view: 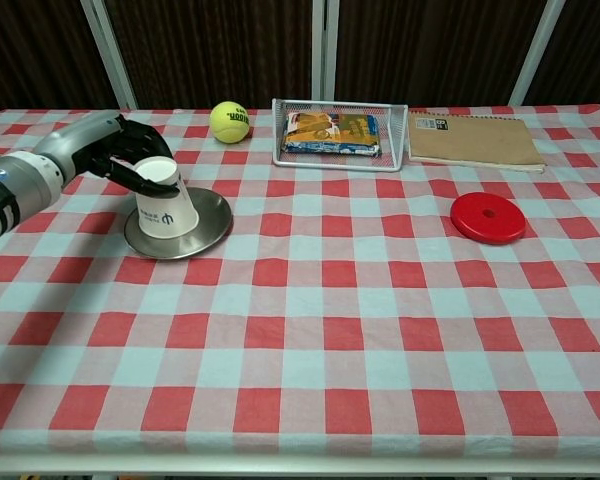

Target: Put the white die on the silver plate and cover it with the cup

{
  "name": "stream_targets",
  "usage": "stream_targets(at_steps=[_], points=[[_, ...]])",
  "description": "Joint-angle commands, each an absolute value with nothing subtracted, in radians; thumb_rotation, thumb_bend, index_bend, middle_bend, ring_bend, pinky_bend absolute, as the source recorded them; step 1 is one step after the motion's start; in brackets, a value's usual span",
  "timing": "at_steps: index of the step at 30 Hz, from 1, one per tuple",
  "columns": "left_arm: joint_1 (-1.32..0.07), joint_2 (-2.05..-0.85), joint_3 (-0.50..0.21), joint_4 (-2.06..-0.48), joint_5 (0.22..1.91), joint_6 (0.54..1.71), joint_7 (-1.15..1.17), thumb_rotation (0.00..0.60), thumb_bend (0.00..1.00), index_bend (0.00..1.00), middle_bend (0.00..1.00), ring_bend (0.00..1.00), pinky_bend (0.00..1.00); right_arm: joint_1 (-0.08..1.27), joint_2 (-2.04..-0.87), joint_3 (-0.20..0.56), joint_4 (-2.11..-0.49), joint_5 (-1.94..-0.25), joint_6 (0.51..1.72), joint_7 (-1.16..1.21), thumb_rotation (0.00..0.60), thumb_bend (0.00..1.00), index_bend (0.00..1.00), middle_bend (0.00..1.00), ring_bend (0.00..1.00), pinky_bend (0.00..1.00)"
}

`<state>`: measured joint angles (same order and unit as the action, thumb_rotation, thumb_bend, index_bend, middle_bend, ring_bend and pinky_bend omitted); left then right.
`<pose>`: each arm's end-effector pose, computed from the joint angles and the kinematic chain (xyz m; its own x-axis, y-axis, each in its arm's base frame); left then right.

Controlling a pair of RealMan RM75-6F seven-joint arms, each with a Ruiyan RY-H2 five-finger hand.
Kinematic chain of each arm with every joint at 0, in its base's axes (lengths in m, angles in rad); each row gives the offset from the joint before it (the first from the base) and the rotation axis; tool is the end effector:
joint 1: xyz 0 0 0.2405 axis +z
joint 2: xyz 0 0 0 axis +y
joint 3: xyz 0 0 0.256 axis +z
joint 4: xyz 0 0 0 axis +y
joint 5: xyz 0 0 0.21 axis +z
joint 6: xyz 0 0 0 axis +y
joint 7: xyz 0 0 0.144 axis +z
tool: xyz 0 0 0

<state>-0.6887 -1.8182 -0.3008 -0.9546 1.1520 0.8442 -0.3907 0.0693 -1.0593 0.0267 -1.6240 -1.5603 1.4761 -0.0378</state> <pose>-0.2137 0.3836 -0.0535 -0.1778 0.3000 0.9372 0.9833 0.0170 0.1810 -0.3105 -0.1712 0.1693 0.4778 -0.0353 0.8778 -0.8779 -0.0544 0.4757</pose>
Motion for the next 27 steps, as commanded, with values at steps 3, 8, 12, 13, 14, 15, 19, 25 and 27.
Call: stream_targets(at_steps=[3, 8, 12, 13, 14, 15, 19, 25, 27], points=[[-0.666, -1.806, -0.278, -1.009, 1.185, 0.87, -0.404, 0.6, 0.14, 0.51, 0.49, 0.32, 0.22, 0.071, -1.061, 0.023, -1.621, -1.563, 1.471, -0.036, 0.6, 0.33, 0.0, 0.11, 0.0, 0.0], [-0.64, -1.785, -0.237, -1.092, 1.246, 0.923, -0.402, 0.6, 0.14, 0.51, 0.49, 0.31, 0.22, 0.074, -1.061, 0.024, -1.621, -1.558, 1.463, -0.036, 0.6, 0.33, 0.0, 0.11, 0.0, 0.0], [-0.648, -1.787, -0.238, -1.092, 1.24, 0.909, -0.392, 0.6, 0.14, 0.51, 0.48, 0.3, 0.22, 0.073, -1.059, 0.027, -1.624, -1.552, 1.465, -0.039, 0.6, 0.33, 0.0, 0.11, 0.0, 0.0], [-0.651, -1.79, -0.243, -1.085, 1.233, 0.904, -0.391, 0.6, 0.14, 0.51, 0.48, 0.3, 0.22, 0.073, -1.058, 0.028, -1.625, -1.551, 1.466, -0.039, 0.6, 0.33, 0.0, 0.11, 0.0, 0.0], [-0.654, -1.793, -0.25, -1.075, 1.226, 0.901, -0.389, 0.6, 0.14, 0.51, 0.48, 0.3, 0.22, 0.073, -1.058, 0.028, -1.626, -1.549, 1.466, -0.04, 0.6, 0.33, 0.0, 0.11, 0.0, 0.0], [-0.659, -1.799, -0.261, -1.057, 1.215, 0.9, -0.386, 0.6, 0.14, 0.51, 0.48, 0.3, 0.22, 0.073, -1.057, 0.029, -1.626, -1.548, 1.465, -0.04, 0.6, 0.33, 0.0, 0.11, 0.0, 0.0], [-0.671, -1.813, -0.291, -1.004, 1.175, 0.884, -0.376, 0.6, 0.14, 0.51, 0.48, 0.3, 0.22, 0.076, -1.057, 0.03, -1.627, -1.549, 1.463, -0.04, 0.6, 0.33, 0.0, 0.11, 0.0, 0.0], [-0.647, -1.784, -0.267, -1.07, 1.208, 0.911, -0.387, 0.6, 0.14, 0.51, 0.48, 0.3, 0.22, 0.079, -1.061, 0.025, -1.62, -1.552, 1.456, -0.032, 0.6, 0.33, 0.0, 0.11, 0.0, 0.0], [-0.638, -1.769, -0.248, -1.11, 1.229, 0.914, -0.392, 0.6, 0.14, 0.51, 0.48, 0.3, 0.22, 0.079, -1.061, 0.025, -1.617, -1.551, 1.454, -0.03, 0.6, 0.33, 0.0, 0.11, 0.0, 0.0]])
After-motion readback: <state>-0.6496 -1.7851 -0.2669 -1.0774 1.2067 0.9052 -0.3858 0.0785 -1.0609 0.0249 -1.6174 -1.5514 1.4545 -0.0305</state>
